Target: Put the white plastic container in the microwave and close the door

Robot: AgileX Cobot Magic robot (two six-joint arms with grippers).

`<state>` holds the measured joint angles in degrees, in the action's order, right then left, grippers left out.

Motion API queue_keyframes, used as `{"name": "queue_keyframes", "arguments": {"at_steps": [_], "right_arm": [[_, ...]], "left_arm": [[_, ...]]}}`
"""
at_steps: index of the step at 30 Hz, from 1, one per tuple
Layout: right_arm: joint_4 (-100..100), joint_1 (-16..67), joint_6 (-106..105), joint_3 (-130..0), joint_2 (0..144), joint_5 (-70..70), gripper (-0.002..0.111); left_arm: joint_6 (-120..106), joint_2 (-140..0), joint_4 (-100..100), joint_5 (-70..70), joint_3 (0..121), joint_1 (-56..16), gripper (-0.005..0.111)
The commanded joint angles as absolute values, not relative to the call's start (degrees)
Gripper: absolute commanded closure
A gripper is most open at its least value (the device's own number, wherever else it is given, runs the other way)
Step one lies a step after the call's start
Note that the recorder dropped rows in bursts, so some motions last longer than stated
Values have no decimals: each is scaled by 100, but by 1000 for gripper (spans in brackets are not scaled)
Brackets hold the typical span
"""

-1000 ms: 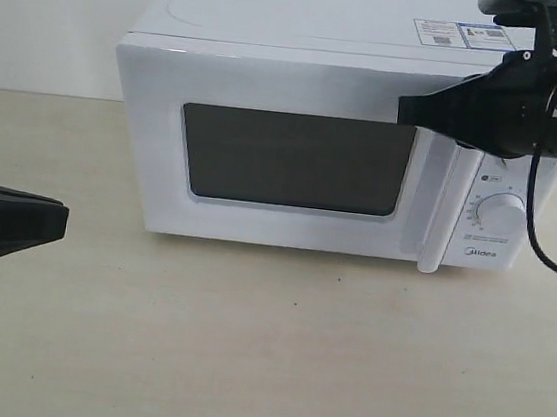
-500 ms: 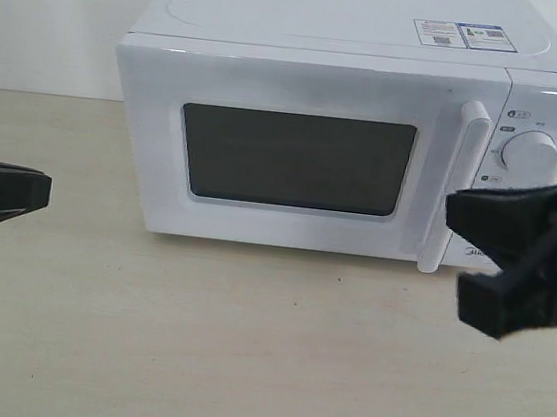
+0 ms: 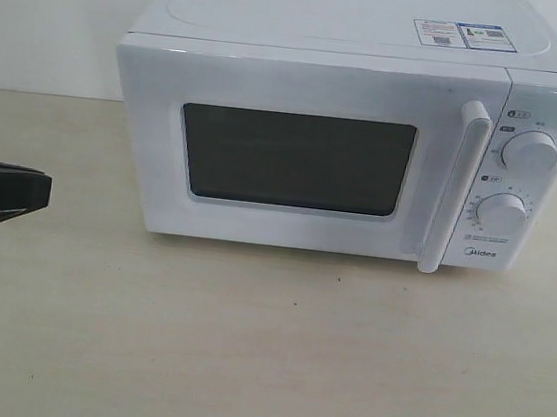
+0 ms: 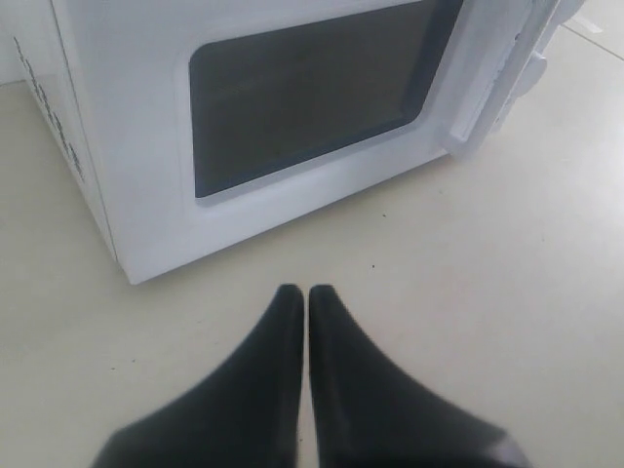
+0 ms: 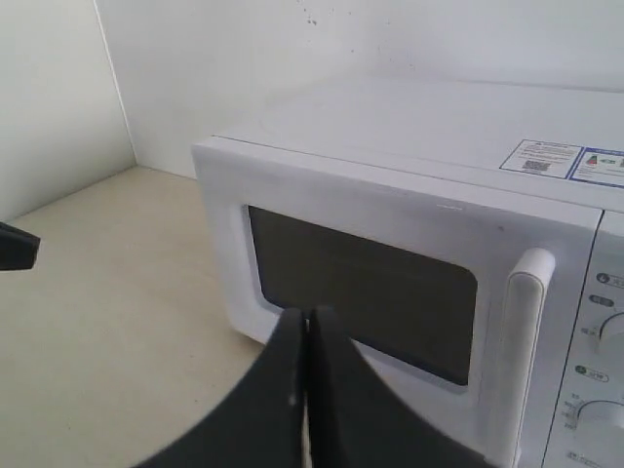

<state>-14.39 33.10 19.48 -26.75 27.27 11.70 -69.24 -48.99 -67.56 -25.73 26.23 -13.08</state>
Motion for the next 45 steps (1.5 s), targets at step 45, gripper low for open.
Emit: {"name": "queue_keyframes", "arguments": {"at_steps": [45], "right_arm": [[502,453,-564,0,0,1201,109]], "left_arm": [[-6899,-4885,-6811,-2521,2596,-1325,102]]}}
